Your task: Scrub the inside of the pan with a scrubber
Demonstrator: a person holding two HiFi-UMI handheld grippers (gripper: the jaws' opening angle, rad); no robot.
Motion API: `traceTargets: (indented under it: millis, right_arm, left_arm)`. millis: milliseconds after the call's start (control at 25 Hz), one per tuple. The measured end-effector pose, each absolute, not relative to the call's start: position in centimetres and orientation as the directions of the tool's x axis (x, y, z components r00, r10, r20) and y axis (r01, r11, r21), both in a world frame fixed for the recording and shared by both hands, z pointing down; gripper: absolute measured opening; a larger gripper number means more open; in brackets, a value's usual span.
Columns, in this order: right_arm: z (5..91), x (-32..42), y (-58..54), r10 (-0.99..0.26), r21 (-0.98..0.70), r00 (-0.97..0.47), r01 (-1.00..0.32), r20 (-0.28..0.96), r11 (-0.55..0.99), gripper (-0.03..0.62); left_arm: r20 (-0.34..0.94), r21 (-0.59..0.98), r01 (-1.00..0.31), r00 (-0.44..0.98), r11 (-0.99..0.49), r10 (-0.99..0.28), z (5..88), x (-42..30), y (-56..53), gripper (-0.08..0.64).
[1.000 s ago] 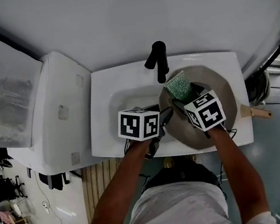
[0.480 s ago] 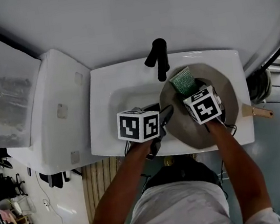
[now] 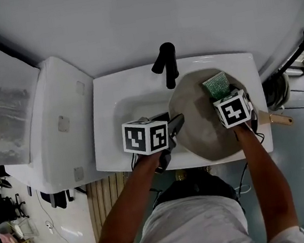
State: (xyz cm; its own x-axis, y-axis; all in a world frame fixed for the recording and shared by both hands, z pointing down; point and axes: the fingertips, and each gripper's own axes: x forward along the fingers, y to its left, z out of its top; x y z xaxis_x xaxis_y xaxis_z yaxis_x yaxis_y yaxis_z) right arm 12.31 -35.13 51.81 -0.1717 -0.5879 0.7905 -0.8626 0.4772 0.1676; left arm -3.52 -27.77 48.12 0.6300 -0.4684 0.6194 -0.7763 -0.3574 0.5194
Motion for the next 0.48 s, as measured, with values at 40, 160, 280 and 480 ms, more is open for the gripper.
traceTargets:
  millis: [40,160,280,480]
  right_arm:
    - [51.7,12.4,-35.0,-0.588,0.168,-0.174,-0.862,0.79,0.479,0.354]
    - [50.8,11.5,-33.8,-0.574,0.141,-0.222,-0.842,0.789,0.52,0.354]
    - [50.2,9.2,-31.5,-0.511,0.094,-0.291,-0.794,0.809,0.601,0.354]
    - [50.3,4.3,-28.8,-0.408,0.003,-0.4,-0.71,0.82,0.704,0.354]
  left_arm:
    - [0.616,0.524,-0.774,0.633,-0.355,-0.469,48.1,-3.5,-27.8,0.172]
    - [0.607,0.533,-0.767,0.641,-0.357,-0.47,48.0,-3.4,-27.9,0.175]
    - [0.595,0.54,-0.758,0.651,-0.364,-0.472,47.8,-3.3,-28.0,0.175]
    - [0.582,0.555,-0.751,0.658,-0.358,-0.478,47.7,-3.3,-28.0,0.175]
